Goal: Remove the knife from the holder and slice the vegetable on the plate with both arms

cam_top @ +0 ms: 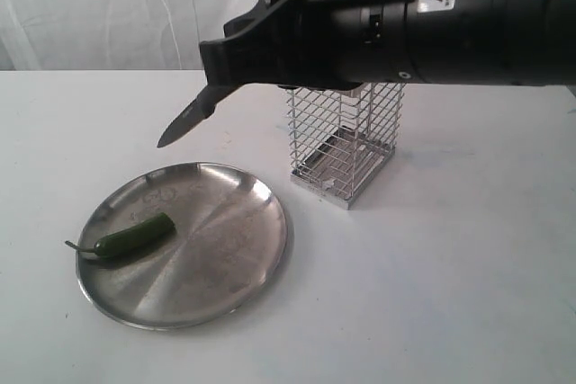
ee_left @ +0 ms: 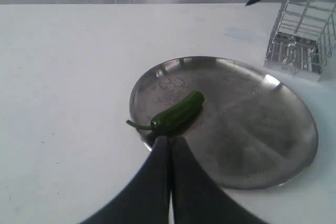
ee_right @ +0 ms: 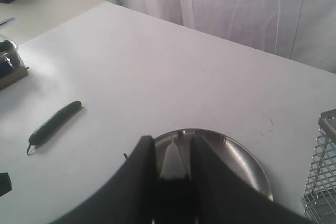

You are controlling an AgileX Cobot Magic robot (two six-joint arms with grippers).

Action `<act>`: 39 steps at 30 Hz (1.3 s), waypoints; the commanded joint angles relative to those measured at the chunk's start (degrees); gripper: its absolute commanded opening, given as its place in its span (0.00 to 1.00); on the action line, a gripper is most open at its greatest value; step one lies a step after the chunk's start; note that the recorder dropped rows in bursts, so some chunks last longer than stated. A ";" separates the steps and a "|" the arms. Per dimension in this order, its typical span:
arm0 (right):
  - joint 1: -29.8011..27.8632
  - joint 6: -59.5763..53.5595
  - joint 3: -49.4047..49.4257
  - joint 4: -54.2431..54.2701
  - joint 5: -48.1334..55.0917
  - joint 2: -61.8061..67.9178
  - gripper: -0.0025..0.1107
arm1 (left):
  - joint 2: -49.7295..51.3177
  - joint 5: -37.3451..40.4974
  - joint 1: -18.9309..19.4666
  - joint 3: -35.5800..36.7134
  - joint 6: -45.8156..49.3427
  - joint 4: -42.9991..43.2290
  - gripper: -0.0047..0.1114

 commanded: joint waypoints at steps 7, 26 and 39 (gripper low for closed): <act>0.10 -0.69 0.14 0.24 -3.04 -0.17 0.02 | -0.30 -10.41 -0.12 0.36 -12.98 -12.71 0.04; 0.10 -2.49 0.14 0.24 -5.03 -0.17 0.02 | 3.51 14.74 -0.02 -0.27 64.85 -89.45 0.04; 0.10 -2.49 0.14 0.24 -6.46 -0.17 0.02 | 38.75 12.60 -0.02 -33.42 71.52 -77.53 0.04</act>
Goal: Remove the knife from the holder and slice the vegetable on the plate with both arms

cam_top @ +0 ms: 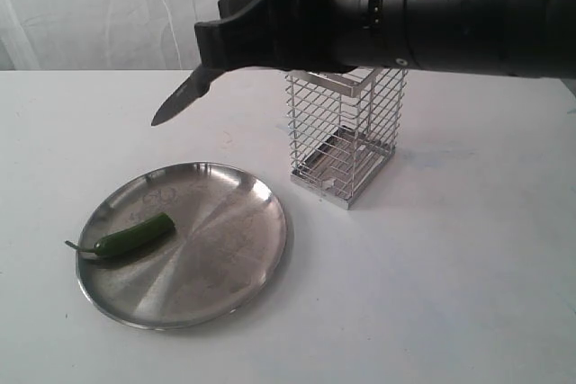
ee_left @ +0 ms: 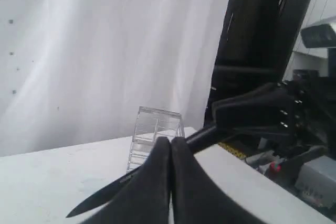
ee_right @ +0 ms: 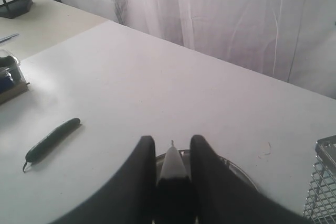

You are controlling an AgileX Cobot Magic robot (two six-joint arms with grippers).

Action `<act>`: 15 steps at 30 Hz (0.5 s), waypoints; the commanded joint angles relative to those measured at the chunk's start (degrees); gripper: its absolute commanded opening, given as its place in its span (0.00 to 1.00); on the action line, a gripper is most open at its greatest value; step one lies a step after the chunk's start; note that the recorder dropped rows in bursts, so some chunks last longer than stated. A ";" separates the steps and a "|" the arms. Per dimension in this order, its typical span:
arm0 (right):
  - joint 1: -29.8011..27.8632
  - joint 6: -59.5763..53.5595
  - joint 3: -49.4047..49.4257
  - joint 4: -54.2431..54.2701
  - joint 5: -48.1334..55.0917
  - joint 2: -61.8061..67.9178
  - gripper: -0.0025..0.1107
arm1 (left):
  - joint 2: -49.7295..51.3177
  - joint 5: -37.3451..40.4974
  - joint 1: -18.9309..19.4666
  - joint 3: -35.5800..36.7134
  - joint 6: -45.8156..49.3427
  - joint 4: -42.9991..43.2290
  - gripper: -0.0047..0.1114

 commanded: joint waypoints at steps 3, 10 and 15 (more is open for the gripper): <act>0.10 -0.47 0.03 0.00 -4.74 -0.17 0.02 | 27.11 7.03 -0.02 -1.03 -2.45 6.08 0.15; 0.10 -0.47 0.03 0.00 -7.14 -0.17 0.02 | 41.69 10.52 -0.02 1.08 18.44 -8.60 0.24; 0.10 0.09 0.03 0.47 -8.24 -0.06 0.02 | 44.89 10.15 -0.02 -4.60 20.91 -8.60 0.22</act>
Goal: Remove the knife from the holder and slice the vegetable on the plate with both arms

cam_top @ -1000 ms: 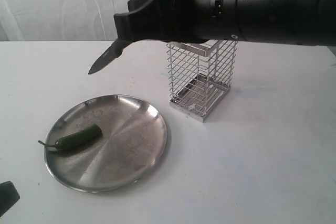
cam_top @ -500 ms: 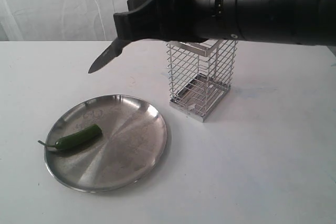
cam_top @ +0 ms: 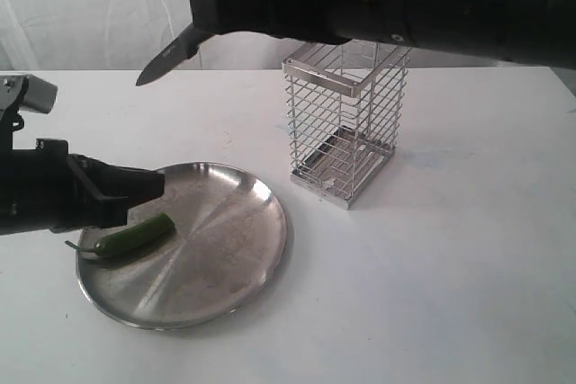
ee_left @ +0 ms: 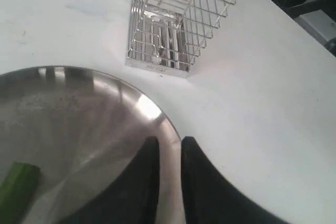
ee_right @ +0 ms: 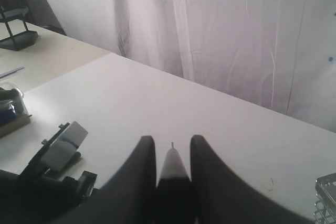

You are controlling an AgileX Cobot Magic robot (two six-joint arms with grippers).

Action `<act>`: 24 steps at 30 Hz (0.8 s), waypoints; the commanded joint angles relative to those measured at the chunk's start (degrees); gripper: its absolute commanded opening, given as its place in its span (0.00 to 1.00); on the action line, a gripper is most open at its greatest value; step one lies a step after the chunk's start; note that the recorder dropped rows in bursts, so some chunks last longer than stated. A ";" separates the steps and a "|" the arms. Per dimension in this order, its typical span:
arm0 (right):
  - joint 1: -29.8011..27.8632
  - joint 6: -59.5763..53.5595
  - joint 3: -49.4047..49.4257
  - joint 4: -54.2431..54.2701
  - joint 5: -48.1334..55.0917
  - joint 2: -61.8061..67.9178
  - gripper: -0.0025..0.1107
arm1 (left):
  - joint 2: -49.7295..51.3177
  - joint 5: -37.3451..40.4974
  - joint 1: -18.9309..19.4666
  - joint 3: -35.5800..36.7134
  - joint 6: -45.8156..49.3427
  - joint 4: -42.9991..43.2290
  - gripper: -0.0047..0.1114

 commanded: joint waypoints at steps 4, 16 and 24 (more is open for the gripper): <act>0.10 0.62 0.03 0.36 -1.86 0.40 0.02 | 2.61 1.12 -0.02 -7.70 0.91 -1.63 0.22; 0.10 1.44 0.03 0.87 -0.64 0.78 0.02 | 5.47 1.25 -0.02 -9.58 0.79 -1.63 0.22; 1.38 1.44 0.16 3.04 6.47 0.78 0.02 | 6.76 0.43 -0.02 -12.00 0.92 -1.63 0.22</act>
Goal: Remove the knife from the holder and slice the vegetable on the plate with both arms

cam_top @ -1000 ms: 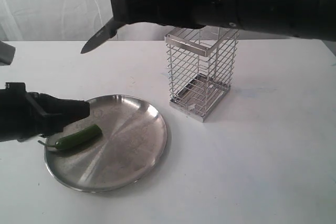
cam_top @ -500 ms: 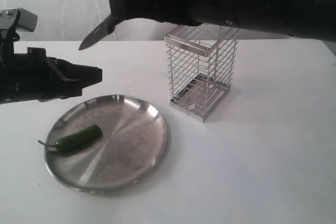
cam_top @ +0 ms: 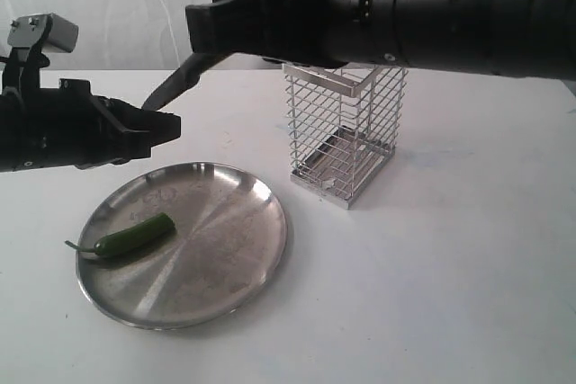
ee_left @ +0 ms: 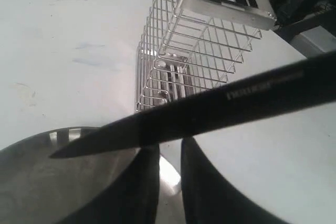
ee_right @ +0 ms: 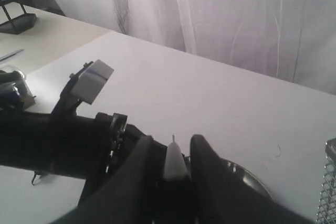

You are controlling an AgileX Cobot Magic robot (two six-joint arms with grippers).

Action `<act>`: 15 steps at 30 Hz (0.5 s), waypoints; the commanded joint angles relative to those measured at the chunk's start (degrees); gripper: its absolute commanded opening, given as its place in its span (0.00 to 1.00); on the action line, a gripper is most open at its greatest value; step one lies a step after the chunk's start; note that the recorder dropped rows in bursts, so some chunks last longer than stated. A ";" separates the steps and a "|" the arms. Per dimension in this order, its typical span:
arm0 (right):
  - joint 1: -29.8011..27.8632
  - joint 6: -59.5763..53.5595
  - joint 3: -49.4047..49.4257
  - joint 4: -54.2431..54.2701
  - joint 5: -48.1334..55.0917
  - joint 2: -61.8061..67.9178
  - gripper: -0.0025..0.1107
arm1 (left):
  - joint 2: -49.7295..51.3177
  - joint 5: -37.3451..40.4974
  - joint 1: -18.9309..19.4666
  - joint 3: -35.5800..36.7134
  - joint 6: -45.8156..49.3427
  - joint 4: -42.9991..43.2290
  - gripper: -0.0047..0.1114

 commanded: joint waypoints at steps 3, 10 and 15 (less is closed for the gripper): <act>2.01 0.00 0.16 0.52 3.64 -0.13 0.02 | 0.09 0.34 -0.02 -1.73 1.02 -1.22 0.22; 2.44 0.00 0.16 0.38 10.98 -0.13 0.02 | 0.09 -0.99 -0.02 -1.76 1.58 -1.22 0.22; 2.44 0.00 0.16 0.15 14.96 0.43 0.02 | 0.09 -0.99 -0.02 -1.76 1.58 -1.22 0.22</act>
